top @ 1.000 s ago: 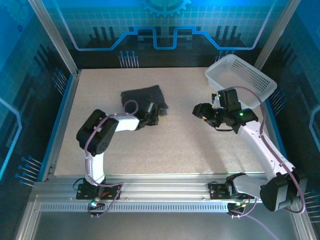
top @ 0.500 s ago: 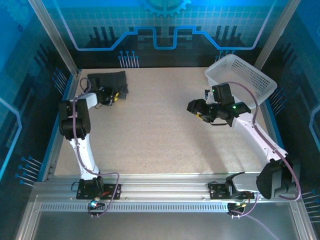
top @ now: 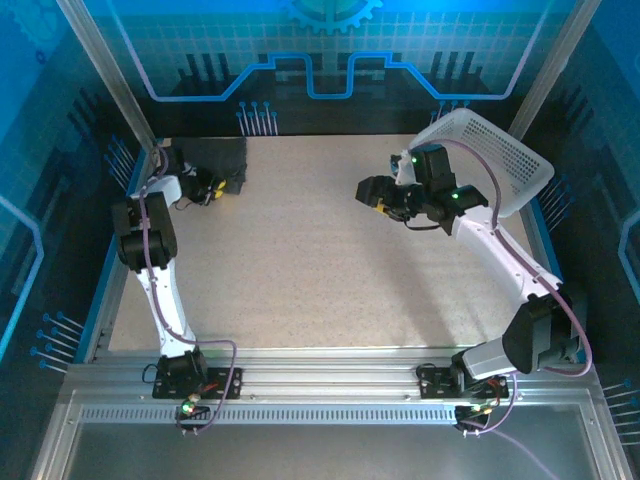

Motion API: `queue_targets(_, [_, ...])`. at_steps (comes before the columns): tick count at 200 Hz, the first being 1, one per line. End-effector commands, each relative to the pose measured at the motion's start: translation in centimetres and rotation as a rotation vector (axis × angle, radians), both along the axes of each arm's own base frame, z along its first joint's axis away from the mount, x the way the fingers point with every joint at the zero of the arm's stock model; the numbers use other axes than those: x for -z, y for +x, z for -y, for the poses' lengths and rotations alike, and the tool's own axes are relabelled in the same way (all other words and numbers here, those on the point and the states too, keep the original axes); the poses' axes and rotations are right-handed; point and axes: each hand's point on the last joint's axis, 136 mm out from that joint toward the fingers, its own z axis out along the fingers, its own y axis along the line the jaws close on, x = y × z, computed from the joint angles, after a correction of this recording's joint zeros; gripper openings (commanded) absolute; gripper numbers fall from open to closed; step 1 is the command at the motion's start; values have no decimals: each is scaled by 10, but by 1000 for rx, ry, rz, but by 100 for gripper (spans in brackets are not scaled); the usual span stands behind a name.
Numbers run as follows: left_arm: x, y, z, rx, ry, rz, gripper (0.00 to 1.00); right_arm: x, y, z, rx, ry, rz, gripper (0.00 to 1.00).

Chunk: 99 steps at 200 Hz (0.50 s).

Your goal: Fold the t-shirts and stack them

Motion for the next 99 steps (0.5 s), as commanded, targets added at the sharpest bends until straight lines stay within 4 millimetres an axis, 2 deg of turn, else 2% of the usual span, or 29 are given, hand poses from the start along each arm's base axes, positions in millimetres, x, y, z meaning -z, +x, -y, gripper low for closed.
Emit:
queue_targets(1, [-35, -4, 3, 16, -3, 60, 36, -38, 3, -10, -21, 80, 133, 69])
queue_targets(15, [-51, -15, 3, 11, 4, 65, 51, -47, 7, -14, -32, 119, 147, 70])
queue_targets(22, [-60, -23, 4, 2, 3, 65, 63, -52, 8, -17, -41, 136, 154, 70])
queue_targets(23, [-61, -24, 4, 1, 4, 64, 66, -53, 9, -18, -41, 137, 155, 70])
queue_targets(25, [-65, -27, 4, -2, 5, 67, 87, -55, 9, -18, -43, 141, 159, 71])
queue_targets(26, [-66, -28, 4, -4, 5, 67, 93, -56, 9, -18, -44, 143, 161, 71])
queue_targets(29, [-73, -32, 5, -9, 8, 76, 98, -59, 9, -19, -45, 146, 167, 71])
queue_targets(54, [-127, -71, 17, -61, 61, 157, 99, -81, 13, -14, -17, 146, 222, 79])
queue_targets(59, [-136, -81, 19, -73, 85, 164, 99, -84, 14, -12, -8, 145, 230, 97])
queue_targets(61, [-140, -84, 21, -77, 96, 171, 99, -85, 14, -11, -5, 143, 232, 99])
queue_targets(84, [-168, -130, 32, -142, 201, 203, 99, -94, 16, 1, 30, 131, 256, 100])
queue_targets(99, [-189, -157, 36, -173, 284, 231, 99, -90, 20, 13, 67, 112, 233, 100])
